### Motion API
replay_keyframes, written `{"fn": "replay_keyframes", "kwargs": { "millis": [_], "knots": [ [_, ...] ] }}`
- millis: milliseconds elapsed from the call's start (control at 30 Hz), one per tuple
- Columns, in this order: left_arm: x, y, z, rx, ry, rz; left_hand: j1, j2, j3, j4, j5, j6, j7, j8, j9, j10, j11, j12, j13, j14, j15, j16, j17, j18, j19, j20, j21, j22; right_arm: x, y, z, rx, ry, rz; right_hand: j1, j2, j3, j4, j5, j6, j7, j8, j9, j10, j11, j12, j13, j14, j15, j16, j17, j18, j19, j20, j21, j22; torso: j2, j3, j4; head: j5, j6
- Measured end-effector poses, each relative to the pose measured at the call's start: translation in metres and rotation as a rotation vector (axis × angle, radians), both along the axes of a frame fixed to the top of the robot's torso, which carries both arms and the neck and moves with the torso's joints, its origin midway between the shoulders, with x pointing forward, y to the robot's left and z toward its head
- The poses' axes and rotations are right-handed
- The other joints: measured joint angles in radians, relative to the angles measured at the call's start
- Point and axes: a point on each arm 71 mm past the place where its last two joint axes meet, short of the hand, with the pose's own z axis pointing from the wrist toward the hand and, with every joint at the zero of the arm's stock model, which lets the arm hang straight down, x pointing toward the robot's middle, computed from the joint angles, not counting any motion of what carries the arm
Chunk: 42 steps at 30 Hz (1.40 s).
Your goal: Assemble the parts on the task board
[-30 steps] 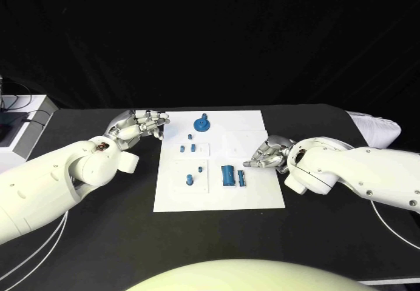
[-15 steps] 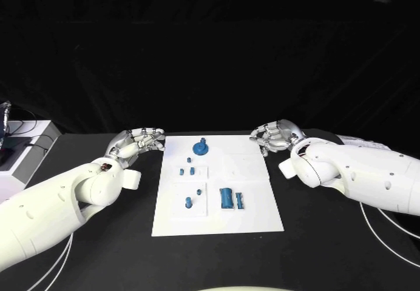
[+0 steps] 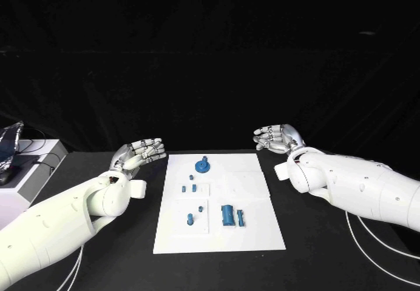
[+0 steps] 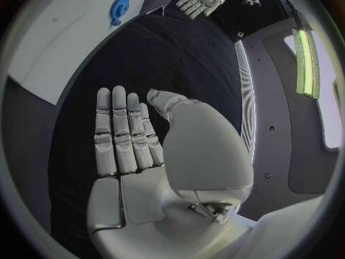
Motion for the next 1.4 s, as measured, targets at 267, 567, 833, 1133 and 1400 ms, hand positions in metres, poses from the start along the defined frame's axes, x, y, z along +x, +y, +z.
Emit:
{"fn": "replay_keyframes", "kwargs": {
  "millis": [267,567,833,1133,1400],
  "knots": [
    [-0.006,-0.01,-0.002,0.017,0.013,-0.023,-0.38,0.126,-0.248,-0.152,-0.193,-0.568,-0.12,-0.144,-0.164,-0.66,-0.147,-0.058,-0.045,-0.537,-0.132,-0.18,-0.11,-0.125,-0.536,-0.2,-0.099,-0.154,-0.008,0.008,-0.002,0.035,0.013,0.01,-0.382,0.151,-0.392,-0.098,-0.114,-0.668,-0.132,-0.066,-0.419,-0.604,-0.09,-0.14,-0.206,-0.602,-0.053,-0.237,-0.351,-0.11,-0.656,-0.131,-0.045,-0.498,-0.013,0.0047,-0.0044,0.007,0.015],
    [-0.027,-0.054,0.01,0.052,0.012,-0.061,-1.091,0.166,-0.321,-0.204,-0.251,-0.746,-0.16,-0.186,-0.216,-0.867,-0.192,-0.07,-0.059,-0.704,-0.175,-0.234,-0.144,-0.157,-0.703,-0.264,-0.125,-0.202,-0.049,0.046,-0.009,0.199,0.059,0.048,-1.095,0.198,-0.513,-0.127,-0.144,-0.874,-0.173,-0.084,-0.548,-0.987,-0.118,-0.181,-0.266,-0.982,-0.07,-0.306,-0.459,-0.149,-0.937,-0.172,-0.057,-0.649,-0.062,0.023,-0.0221,0.031,0.06],
    [-0.052,-0.08,0.014,0.091,0.029,-0.002,-1.323,0.174,-0.336,-0.213,-0.263,-0.782,-0.169,-0.194,-0.227,-0.909,-0.203,-0.073,-0.061,-0.736,-0.182,-0.243,-0.152,-0.157,-0.735,-0.278,-0.129,-0.212,-0.085,0.07,-0.007,0.338,0.1,0.023,-1.293,0.209,-0.534,-0.134,-0.149,-0.914,-0.185,-0.084,-0.576,-1.07,-0.126,-0.187,-0.279,-1.064,-0.074,-0.32,-0.482,-0.148,-0.994,-0.18,-0.058,-0.682,-0.072,0.0268,-0.0264,0.033,0.065],
    [-0.059,-0.081,0.017,0.115,0.036,0.082,-1.396,0.177,-0.343,-0.215,-0.267,-0.794,-0.171,-0.198,-0.23,-0.924,-0.205,-0.077,-0.063,-0.75,-0.186,-0.245,-0.154,-0.172,-0.746,-0.286,-0.134,-0.215,-0.093,0.071,-0.006,0.375,0.108,-0.026,-1.354,0.213,-0.545,-0.137,-0.152,-0.93,-0.186,-0.088,-0.585,-1.095,-0.126,-0.191,-0.283,-1.089,-0.075,-0.324,-0.489,-0.164,-1.015,-0.184,-0.061,-0.692,-0.074,0.0275,-0.0268,0.033,0.065],
    [-0.058,-0.079,0.017,0.119,0.039,0.115,-1.396,0.177,-0.343,-0.215,-0.267,-0.794,-0.171,-0.198,-0.23,-0.924,-0.205,-0.077,-0.062,-0.75,-0.186,-0.245,-0.154,-0.172,-0.746,-0.286,-0.134,-0.215,-0.093,0.069,-0.007,0.38,0.107,-0.049,-1.353,0.213,-0.545,-0.137,-0.152,-0.93,-0.186,-0.088,-0.585,-1.095,-0.126,-0.191,-0.283,-1.089,-0.075,-0.325,-0.489,-0.164,-1.015,-0.184,-0.061,-0.692,-0.074,0.0278,-0.0268,0.033,0.065]
  ]
}}
